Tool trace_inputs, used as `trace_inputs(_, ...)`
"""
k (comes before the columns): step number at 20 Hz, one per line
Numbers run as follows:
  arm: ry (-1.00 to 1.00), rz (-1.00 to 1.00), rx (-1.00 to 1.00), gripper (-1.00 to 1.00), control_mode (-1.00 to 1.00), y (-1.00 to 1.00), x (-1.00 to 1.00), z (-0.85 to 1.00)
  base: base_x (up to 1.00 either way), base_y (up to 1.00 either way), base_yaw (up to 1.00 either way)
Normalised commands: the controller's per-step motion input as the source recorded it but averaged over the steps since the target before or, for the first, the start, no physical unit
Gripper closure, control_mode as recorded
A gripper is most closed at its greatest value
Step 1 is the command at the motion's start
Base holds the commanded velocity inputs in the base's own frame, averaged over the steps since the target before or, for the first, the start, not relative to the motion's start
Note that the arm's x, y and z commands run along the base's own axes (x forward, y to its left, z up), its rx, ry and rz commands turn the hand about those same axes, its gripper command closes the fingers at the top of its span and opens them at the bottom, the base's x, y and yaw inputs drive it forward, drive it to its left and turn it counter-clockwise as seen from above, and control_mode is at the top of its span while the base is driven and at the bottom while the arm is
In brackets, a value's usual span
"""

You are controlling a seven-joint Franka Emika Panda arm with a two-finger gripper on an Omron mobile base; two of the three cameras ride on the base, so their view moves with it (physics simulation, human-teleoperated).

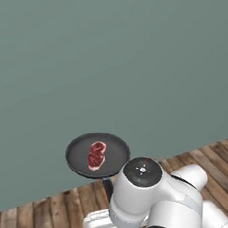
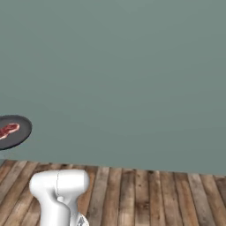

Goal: Pick up the pan with the steak in it and place it on the dining table. Then place the steak on the plate.

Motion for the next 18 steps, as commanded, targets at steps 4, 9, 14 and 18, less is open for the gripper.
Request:
trace_inputs(4, 0.00, 0.00, 0.00, 1.00, 1.00, 0.00, 0.00, 0.00, 0.99, 0.06, -0.09)
trace_inputs(9, 0.00, 0.00, 0.00, 1.00, 1.00, 0.00, 0.00, 0.00, 0.76, 0.05, -0.24)
trace_inputs(14, 0.00, 0.00, 0.00, 1.00, 1.00, 0.00, 0.00, 0.00, 0.57, 0.00, -0.32)
trace_inputs(18, 0.00, 0.00, 0.00, 1.00, 1.00, 0.00, 0.00, 0.00, 0.44, 0.00, -0.34)
